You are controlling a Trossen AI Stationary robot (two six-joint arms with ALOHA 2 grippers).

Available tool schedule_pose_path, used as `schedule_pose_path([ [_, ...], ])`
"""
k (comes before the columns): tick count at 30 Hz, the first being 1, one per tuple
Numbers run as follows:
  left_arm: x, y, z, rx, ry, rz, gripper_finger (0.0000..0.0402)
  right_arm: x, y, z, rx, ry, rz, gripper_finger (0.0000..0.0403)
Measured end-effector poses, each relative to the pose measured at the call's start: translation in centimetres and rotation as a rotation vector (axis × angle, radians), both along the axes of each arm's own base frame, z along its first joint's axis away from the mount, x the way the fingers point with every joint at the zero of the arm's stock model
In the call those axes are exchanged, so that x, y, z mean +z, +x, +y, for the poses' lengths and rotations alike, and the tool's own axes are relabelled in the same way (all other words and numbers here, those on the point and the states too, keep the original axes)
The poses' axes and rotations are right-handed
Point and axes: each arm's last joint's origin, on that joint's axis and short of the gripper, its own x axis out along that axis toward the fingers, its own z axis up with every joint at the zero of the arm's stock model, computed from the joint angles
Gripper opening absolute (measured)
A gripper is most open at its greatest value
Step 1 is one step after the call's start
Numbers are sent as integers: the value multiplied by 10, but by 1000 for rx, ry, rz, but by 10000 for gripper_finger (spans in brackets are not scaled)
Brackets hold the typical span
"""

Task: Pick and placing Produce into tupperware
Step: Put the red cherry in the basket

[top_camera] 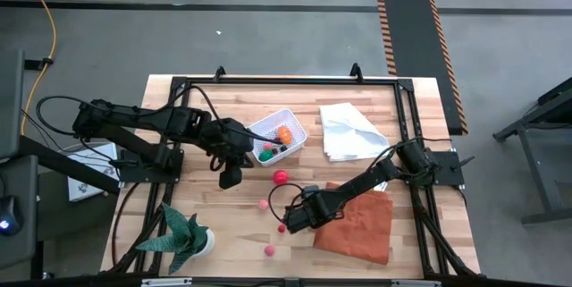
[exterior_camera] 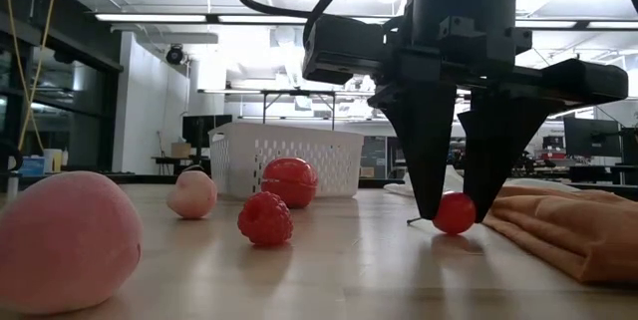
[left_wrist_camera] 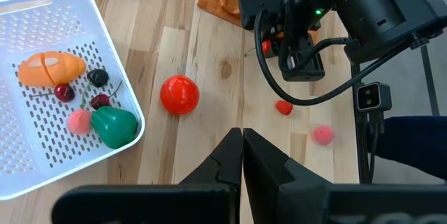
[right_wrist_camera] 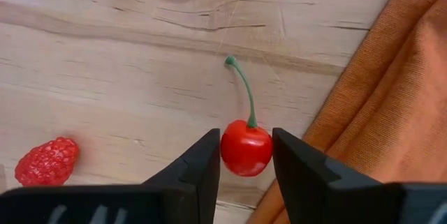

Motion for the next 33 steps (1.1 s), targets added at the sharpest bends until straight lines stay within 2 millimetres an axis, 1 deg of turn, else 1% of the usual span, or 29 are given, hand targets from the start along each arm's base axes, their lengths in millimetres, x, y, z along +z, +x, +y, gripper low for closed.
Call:
schedule_pose_path([
  [7,0,0,0,0,0,0,3,0,0,0,2,0,-1,103],
  [11,0,0,0,0,0,0,3,1,0,0,31,-5,-8,102],
  [21,0,0,0,0,0,0,3,3,2,2,115,51,-11,101],
  [26,0,0,0,-7,6,-3,3,12,7,-1,162,57,-36,101],
  [33,0,0,0,-17,14,-6,3,40,23,-16,249,34,-84,101],
])
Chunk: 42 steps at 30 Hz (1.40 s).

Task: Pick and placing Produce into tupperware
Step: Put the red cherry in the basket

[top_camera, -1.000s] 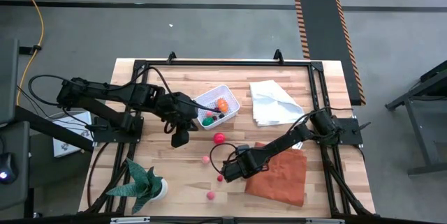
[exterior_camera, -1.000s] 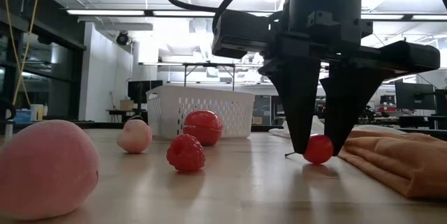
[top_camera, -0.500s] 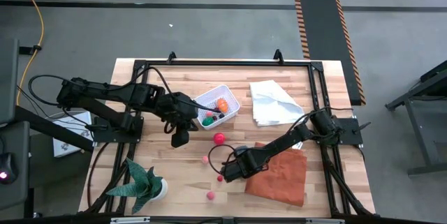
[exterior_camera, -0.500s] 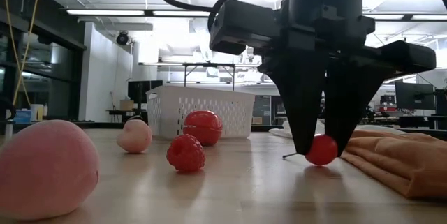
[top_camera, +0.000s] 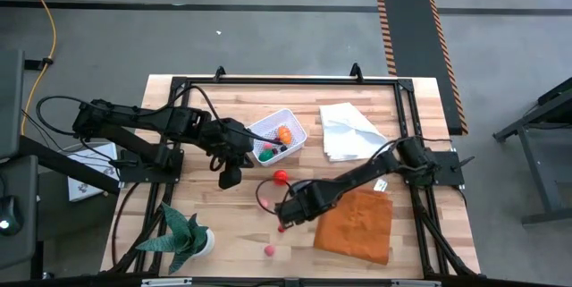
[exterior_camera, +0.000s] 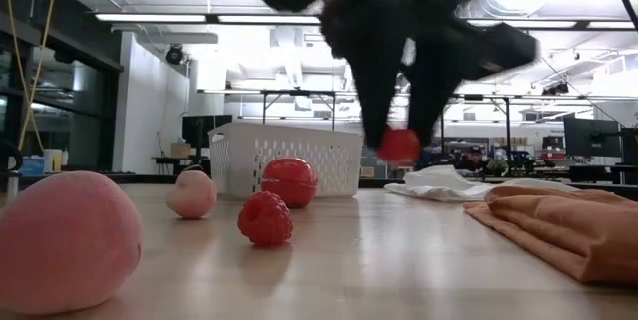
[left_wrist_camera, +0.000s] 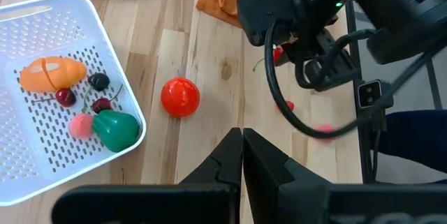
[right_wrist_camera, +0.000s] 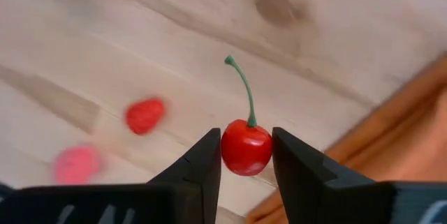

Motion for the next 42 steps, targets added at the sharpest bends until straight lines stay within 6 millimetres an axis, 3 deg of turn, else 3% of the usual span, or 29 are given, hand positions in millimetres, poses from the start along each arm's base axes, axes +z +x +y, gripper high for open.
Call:
schedule_pose_path([
  [11,0,0,1,17,21,0,3,45,13,-25,131,-106,-45,101],
  [23,2,-1,1,3,33,7,3,52,10,-32,194,-130,-2,101],
  [28,26,-7,11,22,61,-9,3,57,8,-35,205,-132,-3,101],
  [35,67,-24,33,70,120,-34,3,82,1,-50,222,-139,-45,101],
  [42,82,-41,42,33,111,11,3,114,-12,-69,240,-184,-117,101],
])
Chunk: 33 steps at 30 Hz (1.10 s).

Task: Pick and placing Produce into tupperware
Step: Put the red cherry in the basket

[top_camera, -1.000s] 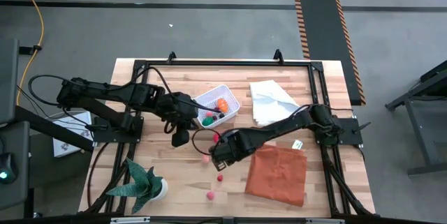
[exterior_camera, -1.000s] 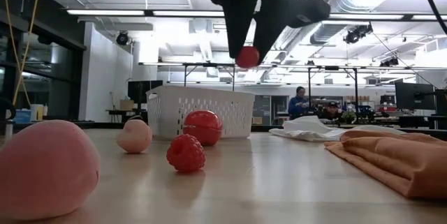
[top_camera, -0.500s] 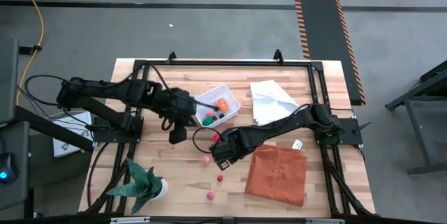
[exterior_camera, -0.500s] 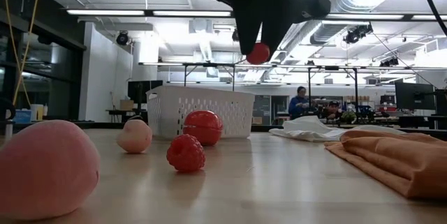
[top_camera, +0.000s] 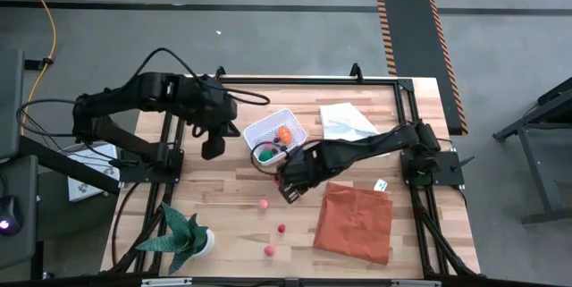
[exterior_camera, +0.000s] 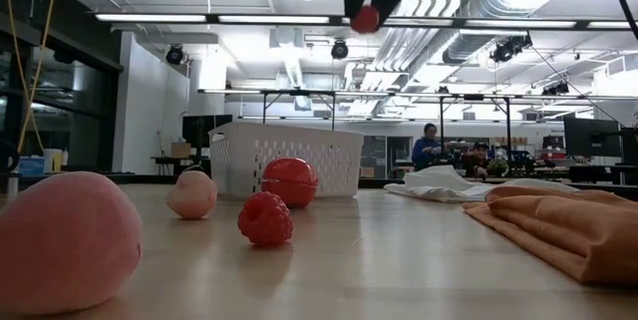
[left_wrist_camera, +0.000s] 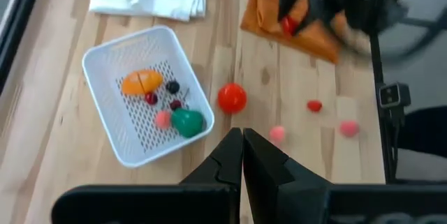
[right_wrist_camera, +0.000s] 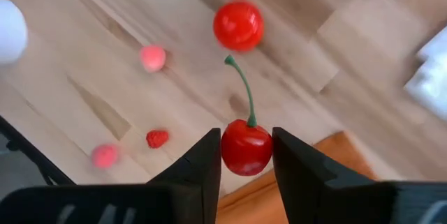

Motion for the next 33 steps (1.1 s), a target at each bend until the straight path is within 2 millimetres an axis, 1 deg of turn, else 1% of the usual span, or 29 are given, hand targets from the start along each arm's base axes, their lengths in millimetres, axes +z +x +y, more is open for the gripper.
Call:
schedule_pose_path([
  [7,-3,-6,-1,-16,-27,67,3,34,-17,-27,42,-38,-77,101],
  [20,-3,-5,-1,33,-68,54,3,86,-58,-80,175,-156,-167,101],
  [27,-3,-5,-1,107,-120,54,3,105,-77,-105,255,-234,-204,101],
  [33,-3,-5,-1,178,-170,55,3,115,-89,-118,321,-267,-226,101],
])
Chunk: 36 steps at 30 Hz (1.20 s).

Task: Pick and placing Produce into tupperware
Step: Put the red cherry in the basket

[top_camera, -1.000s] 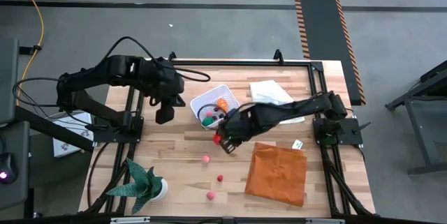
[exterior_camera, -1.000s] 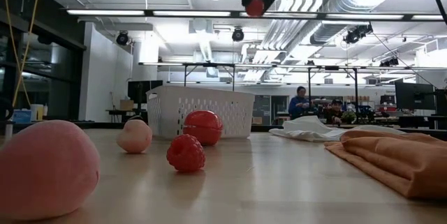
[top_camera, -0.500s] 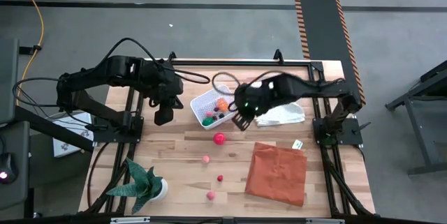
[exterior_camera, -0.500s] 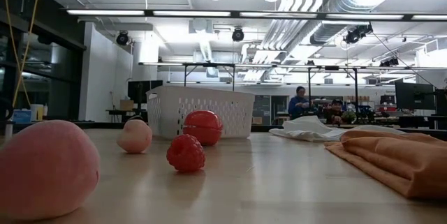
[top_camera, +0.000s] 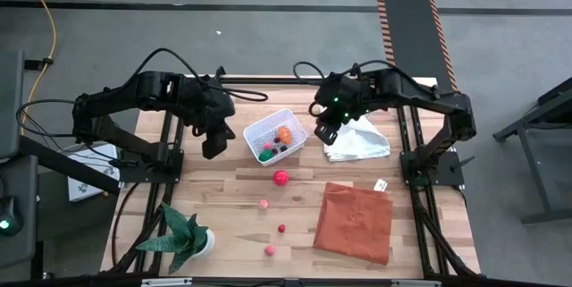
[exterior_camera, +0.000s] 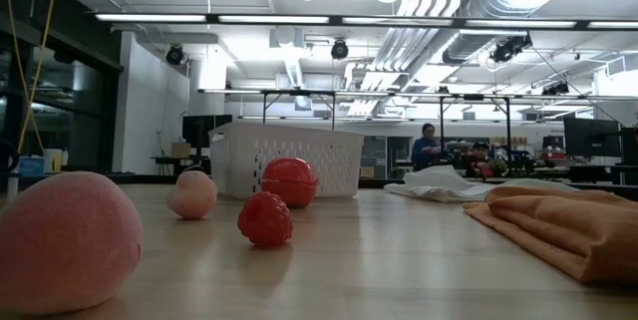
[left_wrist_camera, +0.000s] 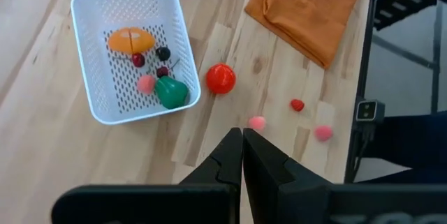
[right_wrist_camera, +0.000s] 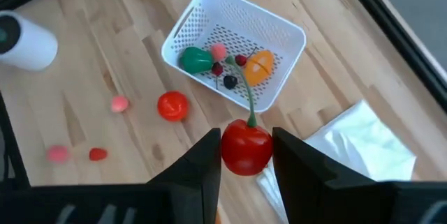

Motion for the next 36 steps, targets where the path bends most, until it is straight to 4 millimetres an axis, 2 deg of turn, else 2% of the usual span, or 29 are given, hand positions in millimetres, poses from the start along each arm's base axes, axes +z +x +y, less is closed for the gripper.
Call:
schedule_pose_path([
  [11,0,0,0,93,-60,2,3,4,-4,-4,172,-58,3,101],
  [18,0,1,0,134,-78,-1,3,6,-2,-10,213,-105,-27,101],
  [27,0,1,0,135,-79,-1,3,13,13,-29,210,-106,-200,101],
  [31,0,1,0,132,-81,-1,3,8,20,-39,195,-85,-208,101],
  [36,-1,-1,-2,82,-108,14,3,-8,35,-49,176,-69,-159,101],
])
